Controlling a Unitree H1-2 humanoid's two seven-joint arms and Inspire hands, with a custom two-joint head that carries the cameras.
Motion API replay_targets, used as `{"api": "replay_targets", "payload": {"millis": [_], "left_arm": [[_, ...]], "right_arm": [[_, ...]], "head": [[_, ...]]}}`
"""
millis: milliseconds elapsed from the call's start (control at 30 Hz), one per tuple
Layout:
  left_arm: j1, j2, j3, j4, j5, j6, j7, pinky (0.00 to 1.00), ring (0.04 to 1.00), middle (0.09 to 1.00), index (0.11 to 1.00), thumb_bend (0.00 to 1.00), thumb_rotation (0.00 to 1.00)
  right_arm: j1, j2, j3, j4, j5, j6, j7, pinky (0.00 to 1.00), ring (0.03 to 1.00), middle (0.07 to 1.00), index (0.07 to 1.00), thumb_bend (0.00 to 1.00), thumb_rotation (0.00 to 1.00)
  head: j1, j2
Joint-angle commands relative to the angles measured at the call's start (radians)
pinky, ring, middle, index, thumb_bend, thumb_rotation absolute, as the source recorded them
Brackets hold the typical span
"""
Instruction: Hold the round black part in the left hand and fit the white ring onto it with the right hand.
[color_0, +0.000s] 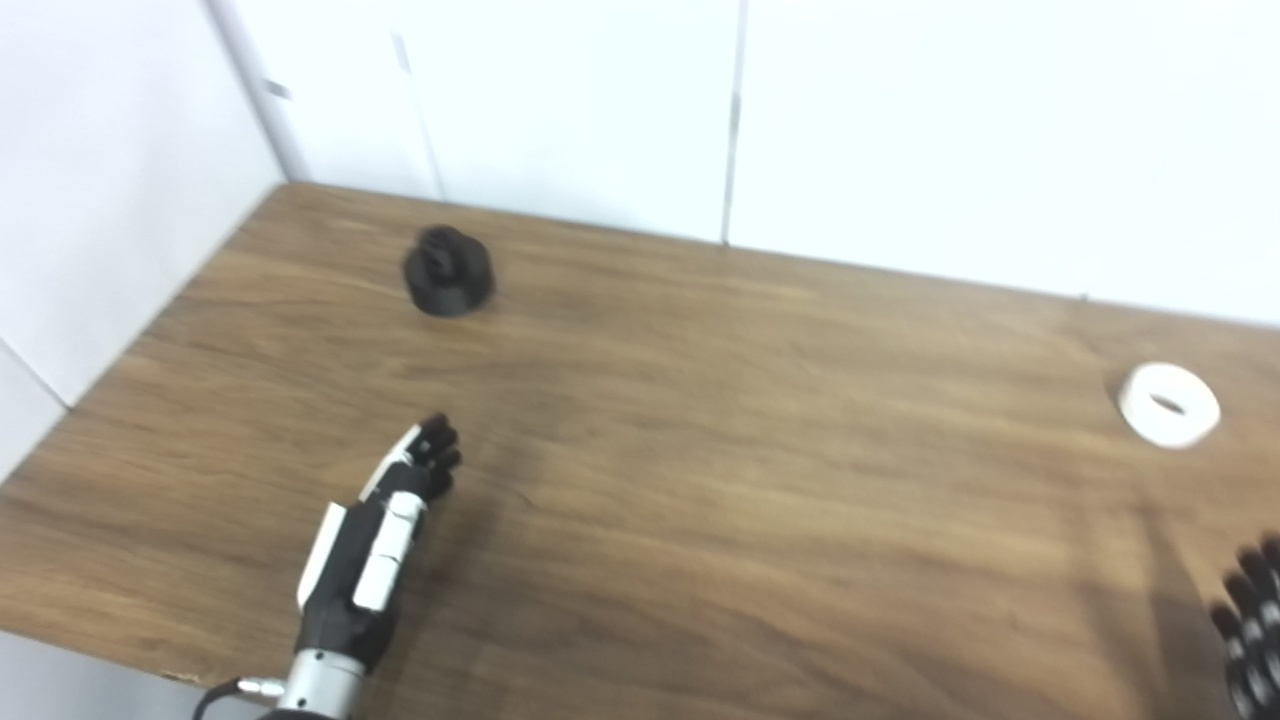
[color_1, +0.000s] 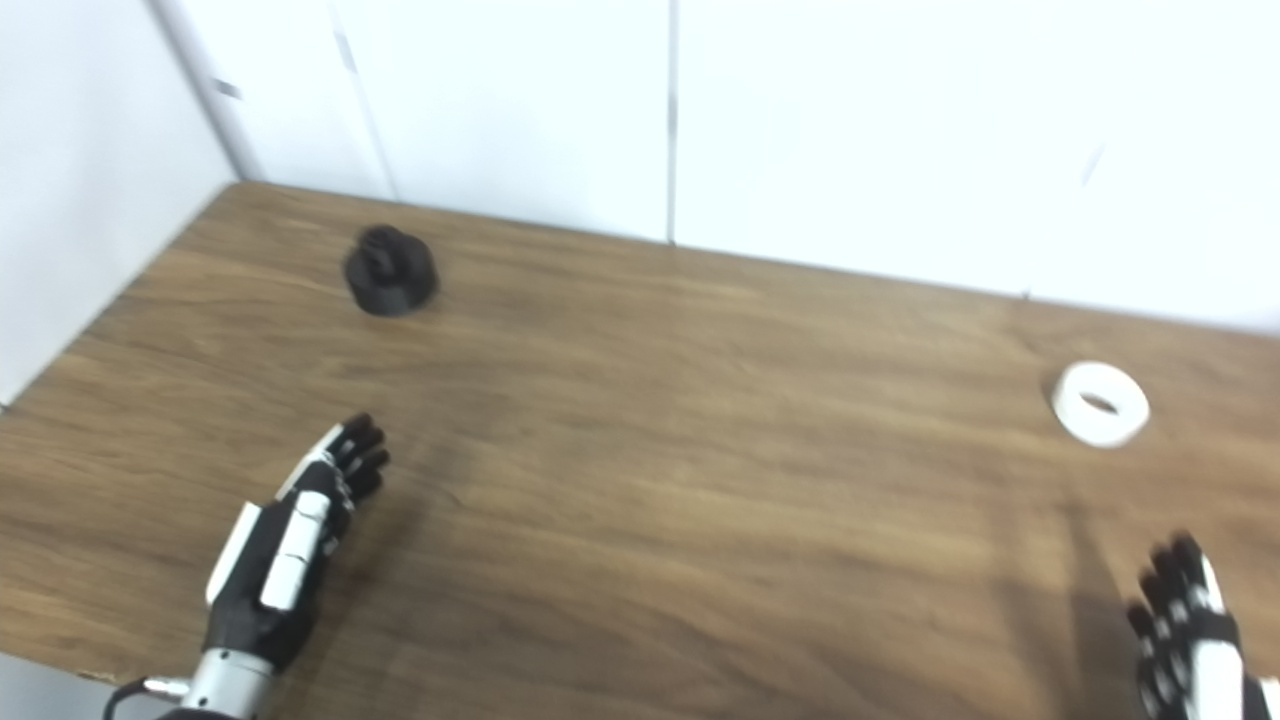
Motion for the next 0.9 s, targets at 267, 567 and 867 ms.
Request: {"api": "replay_targets", "payload": {"millis": [267, 567, 867], "left_arm": [[0.007, -0.022, -0.031, -0.002, 0.043, -0.075, 0.025, 0.96, 0.939, 0.938, 0.927, 0.58, 0.85], [0.004, -0.032, -0.056, 0.022, 0.07, -0.099, 0.05, 0.95, 0.937, 0.938, 0.926, 0.61, 0.84], [0.006, -0.028, -0.075, 0.047, 0.083, -0.13, 0.065, 0.96, 0.943, 0.939, 0.934, 0.6, 0.84]], "right_arm": [[-0.01, 0.0, -0.015, 0.002, -0.033, -0.053, -0.021, 1.0, 1.0, 0.958, 0.974, 0.57, 1.0], [-0.018, -0.011, -0.019, 0.024, -0.023, -0.072, -0.012, 1.0, 1.0, 0.964, 0.976, 0.58, 1.0], [-0.018, -0.019, -0.017, 0.042, -0.017, -0.095, 0.001, 1.0, 1.0, 0.968, 0.977, 0.56, 1.0]], "head": [[0.051, -0.044], [0.093, -0.082], [0.093, -0.104]]}}
